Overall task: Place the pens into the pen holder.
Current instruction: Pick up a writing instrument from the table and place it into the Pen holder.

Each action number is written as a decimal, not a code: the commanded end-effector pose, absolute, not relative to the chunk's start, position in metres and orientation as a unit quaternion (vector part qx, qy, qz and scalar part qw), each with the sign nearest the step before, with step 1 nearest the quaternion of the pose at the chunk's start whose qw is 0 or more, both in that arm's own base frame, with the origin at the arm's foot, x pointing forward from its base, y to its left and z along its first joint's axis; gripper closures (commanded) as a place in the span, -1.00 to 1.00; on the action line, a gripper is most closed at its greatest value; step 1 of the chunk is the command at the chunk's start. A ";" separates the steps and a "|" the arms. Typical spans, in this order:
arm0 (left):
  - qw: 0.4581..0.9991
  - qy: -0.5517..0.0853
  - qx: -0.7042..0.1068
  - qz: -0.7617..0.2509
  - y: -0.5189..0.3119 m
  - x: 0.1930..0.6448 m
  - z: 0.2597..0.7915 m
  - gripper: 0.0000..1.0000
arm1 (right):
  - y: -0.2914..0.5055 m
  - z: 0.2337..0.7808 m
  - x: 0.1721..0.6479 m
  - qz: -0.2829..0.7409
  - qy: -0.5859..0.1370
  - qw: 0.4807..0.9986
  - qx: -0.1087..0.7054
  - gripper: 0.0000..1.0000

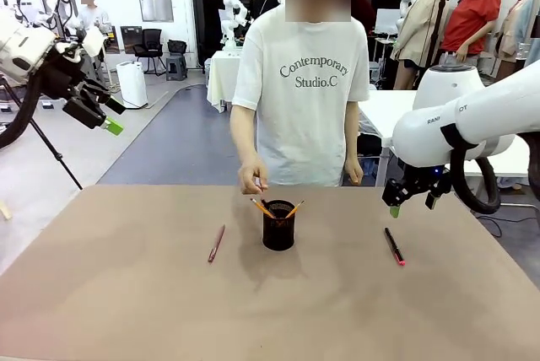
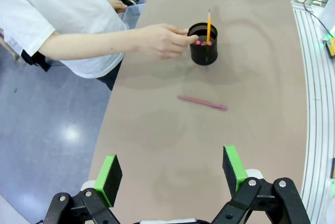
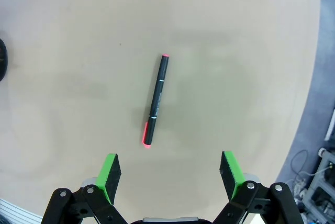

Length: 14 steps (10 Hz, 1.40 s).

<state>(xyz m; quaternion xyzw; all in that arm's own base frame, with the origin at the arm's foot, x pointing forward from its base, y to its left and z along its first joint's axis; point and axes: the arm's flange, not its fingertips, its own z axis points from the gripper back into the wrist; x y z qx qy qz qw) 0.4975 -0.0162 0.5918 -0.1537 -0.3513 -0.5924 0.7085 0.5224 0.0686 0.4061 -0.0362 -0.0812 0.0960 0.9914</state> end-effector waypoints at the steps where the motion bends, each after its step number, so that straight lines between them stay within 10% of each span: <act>1: 0.708 -0.352 -0.151 -0.593 -0.015 0.498 0.593 -1.00 | 0.068 0.410 0.522 0.099 -0.085 0.991 -0.040 -1.00; 14: 0.708 -0.352 -0.151 -0.593 -0.015 0.498 0.593 -1.00 | 0.082 0.322 0.584 0.018 -0.020 0.999 -0.036 -1.00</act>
